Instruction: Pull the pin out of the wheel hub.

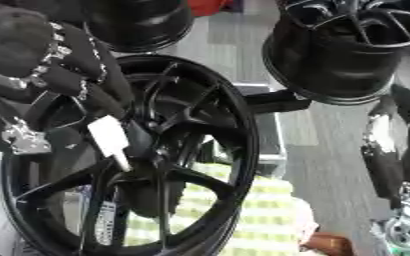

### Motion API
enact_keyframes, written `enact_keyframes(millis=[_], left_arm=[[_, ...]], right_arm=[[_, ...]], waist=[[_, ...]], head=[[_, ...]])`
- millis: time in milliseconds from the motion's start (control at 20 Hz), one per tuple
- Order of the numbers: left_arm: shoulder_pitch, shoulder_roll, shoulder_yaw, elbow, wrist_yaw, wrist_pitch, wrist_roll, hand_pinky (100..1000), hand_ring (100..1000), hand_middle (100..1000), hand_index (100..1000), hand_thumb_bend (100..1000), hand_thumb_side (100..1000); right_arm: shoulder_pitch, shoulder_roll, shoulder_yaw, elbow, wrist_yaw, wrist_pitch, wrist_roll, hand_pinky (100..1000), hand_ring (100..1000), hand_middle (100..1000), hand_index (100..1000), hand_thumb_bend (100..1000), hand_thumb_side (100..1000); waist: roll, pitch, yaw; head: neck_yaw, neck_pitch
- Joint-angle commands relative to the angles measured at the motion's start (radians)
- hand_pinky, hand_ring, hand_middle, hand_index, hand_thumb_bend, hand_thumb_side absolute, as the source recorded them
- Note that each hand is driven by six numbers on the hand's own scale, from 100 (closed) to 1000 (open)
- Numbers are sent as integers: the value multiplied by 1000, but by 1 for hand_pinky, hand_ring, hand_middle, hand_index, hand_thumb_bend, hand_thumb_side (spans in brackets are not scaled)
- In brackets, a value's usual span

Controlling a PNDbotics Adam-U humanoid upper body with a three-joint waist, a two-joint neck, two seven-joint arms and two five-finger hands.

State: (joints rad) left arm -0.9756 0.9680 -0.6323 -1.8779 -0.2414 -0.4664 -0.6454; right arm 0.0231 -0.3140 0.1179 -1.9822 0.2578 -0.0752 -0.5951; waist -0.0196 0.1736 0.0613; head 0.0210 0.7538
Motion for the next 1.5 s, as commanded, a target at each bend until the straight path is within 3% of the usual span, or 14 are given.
enact_keyframes(millis=[50,450,550,650,750,1000,1100,1300,1400,1500], left_arm=[[-17,11,10,30,5,-13,-70,846,836,802,887,100,423],[-20,-4,24,83,25,22,-202,839,827,788,895,100,562],[-21,-7,25,95,32,25,-236,848,835,803,889,149,679],[-21,-6,33,97,40,19,-255,858,843,814,881,256,793],[-20,-2,51,94,39,7,-260,862,841,814,865,322,830],[-12,5,74,101,25,-17,-262,861,834,794,847,339,784],[-8,6,69,105,19,-26,-262,860,835,792,846,337,717],[4,9,57,110,9,-47,-262,855,829,794,841,328,440],[12,9,49,116,4,-54,-262,852,824,789,837,295,389],[22,8,38,119,8,-61,-262,850,820,786,838,266,396]], right_arm=[[-5,-17,0,-18,5,-1,-2,902,828,648,790,100,653],[-5,-14,1,-18,5,0,-4,902,827,648,789,100,653],[-4,-13,1,-18,5,1,-4,902,827,648,789,100,653],[-4,-11,1,-18,4,2,-4,902,827,647,789,100,654],[-5,-10,2,-18,4,3,-5,902,824,645,788,100,654],[-6,-9,3,-18,3,5,-6,902,822,644,787,100,655],[-7,-8,3,-18,2,6,-6,902,821,643,787,100,655],[-8,-6,3,-18,1,6,-6,901,820,642,786,100,656],[-9,-4,4,-18,-1,7,-6,901,819,642,786,100,656],[-10,-3,5,-18,-2,8,-6,901,819,642,786,100,656]], waist=[[2,-10,1],[0,-11,3],[-1,-11,3],[0,-10,3],[1,-9,4],[4,-8,2],[4,-7,1],[5,-7,-1],[5,-6,-2],[5,-5,-4]], head=[[-5,-10],[-3,-6],[-3,-6],[-3,-5],[-4,-4],[-6,-4],[-6,-5],[-5,-3],[-5,-2],[-5,-1]])
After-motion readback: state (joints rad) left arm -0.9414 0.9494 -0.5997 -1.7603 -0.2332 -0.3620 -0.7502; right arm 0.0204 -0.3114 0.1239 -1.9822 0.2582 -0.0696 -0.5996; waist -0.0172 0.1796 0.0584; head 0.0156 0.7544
